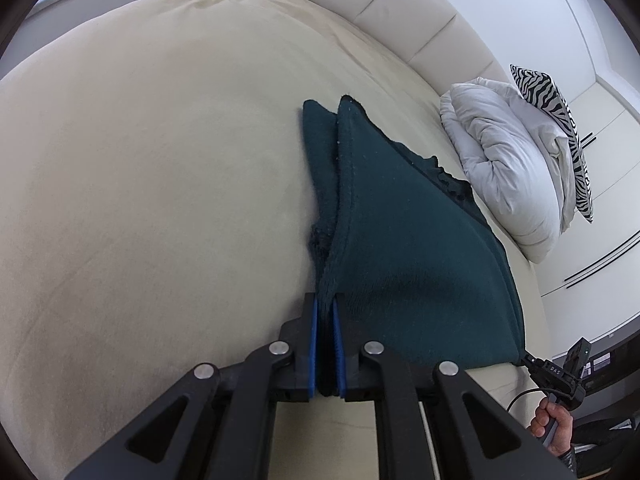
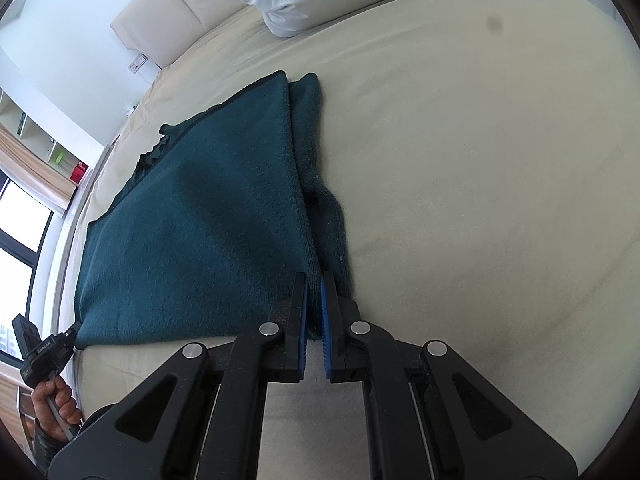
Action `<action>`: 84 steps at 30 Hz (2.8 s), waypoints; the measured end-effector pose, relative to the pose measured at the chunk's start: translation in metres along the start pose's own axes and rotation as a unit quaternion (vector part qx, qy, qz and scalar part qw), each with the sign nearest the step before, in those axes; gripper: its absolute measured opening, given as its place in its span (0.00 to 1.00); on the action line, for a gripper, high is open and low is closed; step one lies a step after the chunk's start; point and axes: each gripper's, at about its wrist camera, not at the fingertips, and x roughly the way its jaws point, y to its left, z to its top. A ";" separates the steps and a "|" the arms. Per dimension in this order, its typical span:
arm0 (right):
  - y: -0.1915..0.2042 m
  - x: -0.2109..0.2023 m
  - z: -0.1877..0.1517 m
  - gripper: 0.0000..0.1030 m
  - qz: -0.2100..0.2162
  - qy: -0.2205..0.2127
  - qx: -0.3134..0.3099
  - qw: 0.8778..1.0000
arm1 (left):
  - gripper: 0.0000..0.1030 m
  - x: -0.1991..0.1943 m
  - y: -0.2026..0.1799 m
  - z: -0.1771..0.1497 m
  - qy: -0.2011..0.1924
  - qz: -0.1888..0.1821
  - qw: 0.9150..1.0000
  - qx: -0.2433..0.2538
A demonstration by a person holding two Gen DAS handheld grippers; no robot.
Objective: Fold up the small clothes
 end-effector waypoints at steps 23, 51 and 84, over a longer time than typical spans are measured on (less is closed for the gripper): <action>-0.009 -0.009 0.002 0.09 0.011 -0.018 0.025 0.999 | 0.13 -0.016 -0.004 -0.002 0.006 -0.004 1.000 -0.004; 0.055 0.021 0.006 0.31 0.023 -0.004 -0.046 0.999 | 0.11 -0.001 -0.019 -0.004 -0.007 0.058 0.997 0.053; 0.055 0.141 0.140 0.25 0.237 -0.042 0.094 0.966 | 0.16 0.100 -0.065 0.106 -0.080 0.039 0.993 0.083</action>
